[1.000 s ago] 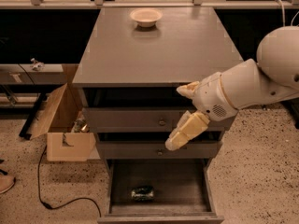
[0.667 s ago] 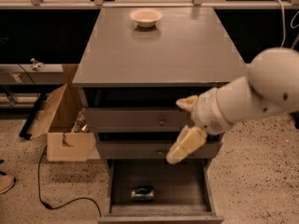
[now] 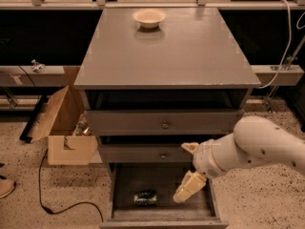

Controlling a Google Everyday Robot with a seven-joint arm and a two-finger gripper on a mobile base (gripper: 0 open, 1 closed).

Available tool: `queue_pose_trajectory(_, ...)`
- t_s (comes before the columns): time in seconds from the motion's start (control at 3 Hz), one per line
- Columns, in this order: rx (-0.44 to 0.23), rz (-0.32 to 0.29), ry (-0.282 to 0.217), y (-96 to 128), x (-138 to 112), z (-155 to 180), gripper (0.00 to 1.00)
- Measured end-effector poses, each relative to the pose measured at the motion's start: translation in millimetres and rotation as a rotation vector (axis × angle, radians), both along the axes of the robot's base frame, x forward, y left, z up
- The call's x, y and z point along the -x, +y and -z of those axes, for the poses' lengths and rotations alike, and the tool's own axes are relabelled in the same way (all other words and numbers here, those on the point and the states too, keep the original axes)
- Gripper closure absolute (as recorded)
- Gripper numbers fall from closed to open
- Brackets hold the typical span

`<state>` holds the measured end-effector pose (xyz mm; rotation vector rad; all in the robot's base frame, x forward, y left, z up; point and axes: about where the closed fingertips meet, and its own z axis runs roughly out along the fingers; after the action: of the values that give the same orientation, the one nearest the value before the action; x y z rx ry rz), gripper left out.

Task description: Pick green can from bottom drawer and place on counter

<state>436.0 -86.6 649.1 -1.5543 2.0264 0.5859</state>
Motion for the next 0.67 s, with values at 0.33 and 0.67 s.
queue_pose_trajectory(0.33, 0.005, -0.002, 0.035, 7.9, 2.0, 71.6, 0.0)
queue_pose_trajectory(0.67, -0.042, 0.008, 0.054, 28.1, -5.3, 135.7, 0.0)
